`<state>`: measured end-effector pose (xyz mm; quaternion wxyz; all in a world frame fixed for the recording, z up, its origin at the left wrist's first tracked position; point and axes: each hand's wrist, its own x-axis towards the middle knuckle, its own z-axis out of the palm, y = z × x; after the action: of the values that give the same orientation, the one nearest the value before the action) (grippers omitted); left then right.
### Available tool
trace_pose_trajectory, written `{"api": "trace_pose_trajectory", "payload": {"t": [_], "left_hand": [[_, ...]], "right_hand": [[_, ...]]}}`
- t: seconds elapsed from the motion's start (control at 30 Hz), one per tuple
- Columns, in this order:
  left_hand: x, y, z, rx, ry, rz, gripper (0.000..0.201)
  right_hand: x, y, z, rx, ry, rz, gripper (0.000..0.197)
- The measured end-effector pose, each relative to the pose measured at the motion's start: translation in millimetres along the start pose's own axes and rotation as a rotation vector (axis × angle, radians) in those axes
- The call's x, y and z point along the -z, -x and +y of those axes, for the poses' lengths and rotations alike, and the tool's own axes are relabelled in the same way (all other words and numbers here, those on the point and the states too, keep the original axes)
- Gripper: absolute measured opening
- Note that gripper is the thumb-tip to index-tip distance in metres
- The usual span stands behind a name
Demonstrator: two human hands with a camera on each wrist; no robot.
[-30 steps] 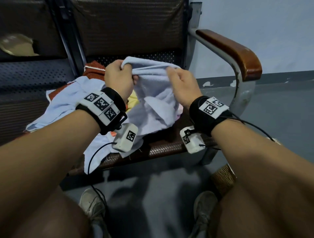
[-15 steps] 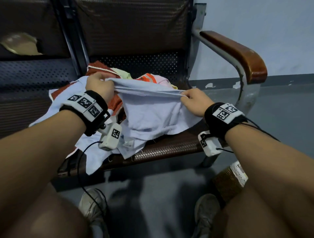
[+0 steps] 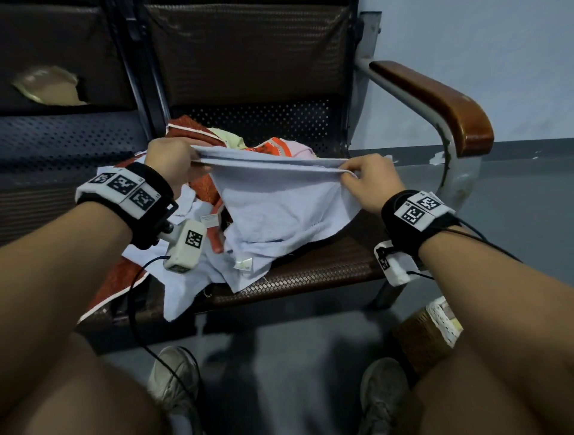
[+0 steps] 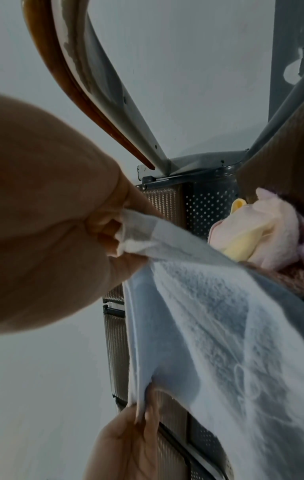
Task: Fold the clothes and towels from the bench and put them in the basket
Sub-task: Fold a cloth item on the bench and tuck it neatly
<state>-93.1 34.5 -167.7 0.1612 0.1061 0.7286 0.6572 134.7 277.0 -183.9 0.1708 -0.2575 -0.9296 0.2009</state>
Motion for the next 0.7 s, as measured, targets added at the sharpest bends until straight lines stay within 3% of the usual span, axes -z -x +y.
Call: {"api": "trace_pose_trajectory", "payload": {"t": [0.1,0.23,0.3,0.47,0.57,0.67,0.7], "left_hand": [[0.0,2.7,0.4,-0.059,-0.211,0.036,0.015],[2.2,18.7,-2.5,-0.404,-0.645,-0.051,0.038],[0.5,25.9,1.1,-0.487,-0.744,-0.069,0.048],[-2.0,25.1,19.1,-0.523,-0.666,0.022,0.025],[2.3,28.6,38.0,-0.398,-0.336,-0.101,0.008],[12.3,36.2,64.3,-0.283,-0.159,-0.183,0.043],[14.8,37.0,72.3,-0.258,-0.148,-0.190,0.044]], "right_hand": [[2.3,-2.7,-2.7,-0.003,-0.039,0.123,0.028],[10.9,-7.2,-7.9,-0.038,-0.206,0.222,0.025],[15.4,-7.3,-10.0,-0.018,-0.252,0.243,0.024],[36.1,-9.4,-17.2,0.054,-0.155,0.187,0.029],[60.2,-14.1,-18.7,0.119,-0.089,0.187,0.021],[88.0,-20.4,-22.6,0.070,-0.158,0.151,0.017],[96.0,-22.3,-24.7,0.036,-0.192,0.129,0.019]]}}
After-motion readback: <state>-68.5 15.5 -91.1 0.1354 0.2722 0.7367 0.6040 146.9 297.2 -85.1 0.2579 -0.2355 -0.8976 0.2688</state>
